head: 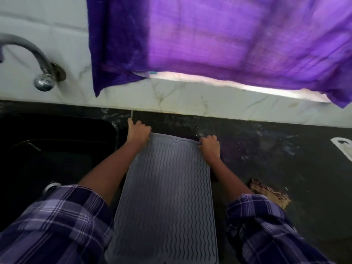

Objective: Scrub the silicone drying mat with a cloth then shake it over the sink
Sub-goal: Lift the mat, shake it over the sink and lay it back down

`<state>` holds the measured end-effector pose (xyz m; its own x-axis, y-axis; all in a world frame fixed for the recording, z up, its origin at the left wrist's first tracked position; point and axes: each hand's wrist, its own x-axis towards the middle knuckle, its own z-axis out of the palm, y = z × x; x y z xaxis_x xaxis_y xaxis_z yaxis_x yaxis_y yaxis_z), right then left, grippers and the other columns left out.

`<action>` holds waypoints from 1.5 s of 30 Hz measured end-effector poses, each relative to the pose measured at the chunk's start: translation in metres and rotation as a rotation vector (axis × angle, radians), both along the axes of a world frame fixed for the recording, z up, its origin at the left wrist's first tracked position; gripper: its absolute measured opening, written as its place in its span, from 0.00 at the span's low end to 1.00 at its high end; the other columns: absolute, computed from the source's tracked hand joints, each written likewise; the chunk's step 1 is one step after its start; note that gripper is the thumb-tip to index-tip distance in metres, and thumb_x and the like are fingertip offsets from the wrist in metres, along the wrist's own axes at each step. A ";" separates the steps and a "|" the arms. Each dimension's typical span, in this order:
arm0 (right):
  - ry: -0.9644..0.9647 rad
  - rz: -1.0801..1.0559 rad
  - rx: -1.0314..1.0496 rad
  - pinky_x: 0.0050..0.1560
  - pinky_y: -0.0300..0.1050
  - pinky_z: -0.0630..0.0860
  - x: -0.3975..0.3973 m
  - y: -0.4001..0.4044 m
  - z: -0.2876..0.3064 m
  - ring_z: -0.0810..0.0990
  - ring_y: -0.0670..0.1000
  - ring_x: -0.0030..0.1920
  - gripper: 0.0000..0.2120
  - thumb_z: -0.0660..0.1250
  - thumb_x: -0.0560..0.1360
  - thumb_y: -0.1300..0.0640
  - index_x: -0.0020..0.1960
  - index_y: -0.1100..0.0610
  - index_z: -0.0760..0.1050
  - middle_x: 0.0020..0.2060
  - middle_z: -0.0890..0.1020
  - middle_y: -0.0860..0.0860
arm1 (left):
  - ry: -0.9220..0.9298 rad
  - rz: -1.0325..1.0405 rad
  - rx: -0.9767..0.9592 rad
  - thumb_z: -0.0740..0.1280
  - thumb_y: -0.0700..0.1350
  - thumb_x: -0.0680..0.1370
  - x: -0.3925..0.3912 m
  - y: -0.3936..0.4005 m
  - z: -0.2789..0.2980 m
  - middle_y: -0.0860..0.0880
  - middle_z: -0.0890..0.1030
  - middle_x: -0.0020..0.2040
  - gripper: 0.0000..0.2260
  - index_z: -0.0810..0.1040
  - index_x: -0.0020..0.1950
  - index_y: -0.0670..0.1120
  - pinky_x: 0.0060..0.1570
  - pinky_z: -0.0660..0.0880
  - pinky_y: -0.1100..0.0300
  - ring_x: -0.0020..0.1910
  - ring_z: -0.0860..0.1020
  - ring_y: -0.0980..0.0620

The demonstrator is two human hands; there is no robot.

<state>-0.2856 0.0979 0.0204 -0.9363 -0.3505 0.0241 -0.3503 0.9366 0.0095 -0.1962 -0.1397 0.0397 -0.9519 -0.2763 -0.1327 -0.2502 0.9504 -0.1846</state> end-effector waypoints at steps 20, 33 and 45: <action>0.444 0.555 -0.619 0.45 0.47 0.74 0.189 -0.139 0.385 0.79 0.60 0.52 0.07 0.69 0.70 0.58 0.46 0.61 0.80 0.48 0.83 0.60 | 0.516 0.352 0.160 0.74 0.36 0.71 0.293 -0.135 0.377 0.38 0.82 0.57 0.14 0.81 0.57 0.37 0.57 0.74 0.51 0.58 0.79 0.40; 0.283 0.560 -0.657 0.43 0.45 0.73 0.207 -0.280 0.342 0.80 0.59 0.53 0.08 0.70 0.73 0.59 0.48 0.63 0.81 0.47 0.84 0.60 | 0.619 0.394 -0.054 0.66 0.33 0.75 0.334 -0.240 0.332 0.36 0.79 0.58 0.12 0.80 0.57 0.37 0.56 0.74 0.51 0.57 0.78 0.38; 0.098 0.562 -0.446 0.42 0.43 0.70 0.213 -0.297 0.273 0.80 0.55 0.52 0.10 0.74 0.69 0.53 0.47 0.57 0.82 0.48 0.85 0.54 | 0.285 0.373 0.067 0.68 0.33 0.74 0.324 -0.278 0.264 0.40 0.79 0.58 0.11 0.81 0.55 0.38 0.57 0.74 0.52 0.57 0.78 0.42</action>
<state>-0.0722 -0.1992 0.2934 -0.6039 -0.7154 0.3514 -0.7970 0.5375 -0.2754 0.1283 -0.4175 0.3033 -0.7900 -0.6064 0.0904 -0.6089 0.7933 0.0001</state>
